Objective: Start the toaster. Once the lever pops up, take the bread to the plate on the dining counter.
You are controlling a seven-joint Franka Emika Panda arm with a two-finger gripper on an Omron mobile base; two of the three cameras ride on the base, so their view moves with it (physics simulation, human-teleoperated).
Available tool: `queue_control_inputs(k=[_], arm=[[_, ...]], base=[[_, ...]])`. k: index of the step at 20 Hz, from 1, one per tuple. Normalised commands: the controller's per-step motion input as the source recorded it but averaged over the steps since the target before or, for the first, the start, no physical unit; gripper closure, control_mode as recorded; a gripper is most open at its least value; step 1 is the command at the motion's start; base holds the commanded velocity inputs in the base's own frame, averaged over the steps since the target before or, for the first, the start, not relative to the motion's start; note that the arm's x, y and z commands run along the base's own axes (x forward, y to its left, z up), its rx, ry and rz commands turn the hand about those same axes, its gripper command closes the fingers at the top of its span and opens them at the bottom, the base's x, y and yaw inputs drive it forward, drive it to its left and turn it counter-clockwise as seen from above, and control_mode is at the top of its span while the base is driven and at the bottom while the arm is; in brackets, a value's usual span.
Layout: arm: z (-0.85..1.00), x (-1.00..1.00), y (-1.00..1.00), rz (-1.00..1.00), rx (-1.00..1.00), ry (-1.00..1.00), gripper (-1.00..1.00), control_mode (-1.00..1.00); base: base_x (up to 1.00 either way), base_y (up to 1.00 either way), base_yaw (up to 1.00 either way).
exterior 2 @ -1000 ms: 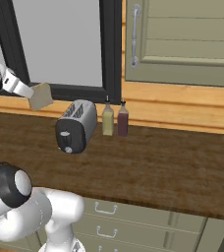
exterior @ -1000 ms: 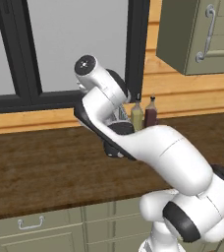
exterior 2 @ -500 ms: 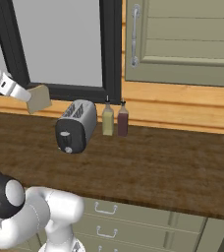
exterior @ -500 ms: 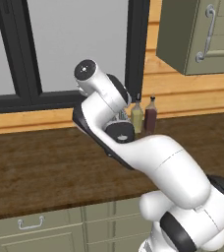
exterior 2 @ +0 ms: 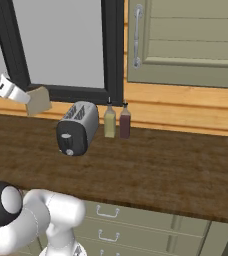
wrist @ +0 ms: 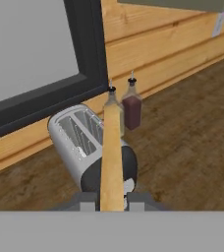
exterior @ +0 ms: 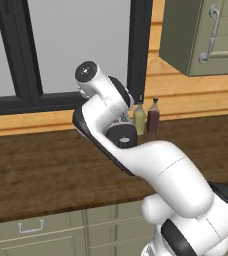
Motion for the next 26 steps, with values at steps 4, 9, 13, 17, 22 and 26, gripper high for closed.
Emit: queue_control_inputs(k=[4,9,13,17,22,26], arm=[[0.00,0.00,0.00,0.00,0.00,0.00,1.00,1.00],[0.00,0.00,0.00,0.00,0.00,0.00,1.00,1.00],[0.00,0.00,0.00,0.00,0.00,0.00,1.00,1.00],[0.00,0.00,0.00,0.00,0.00,0.00,1.00,1.00],[0.00,0.00,0.00,0.00,0.00,0.00,1.00,1.00],[0.00,0.00,0.00,0.00,0.00,0.00,1.00,1.00]], base=[[-0.99,0.00,0.19],[-0.79,0.00,0.79],[-0.23,0.00,1.00],[-0.14,0.00,1.00],[-0.13,0.00,1.00],[-0.13,0.00,1.00]])
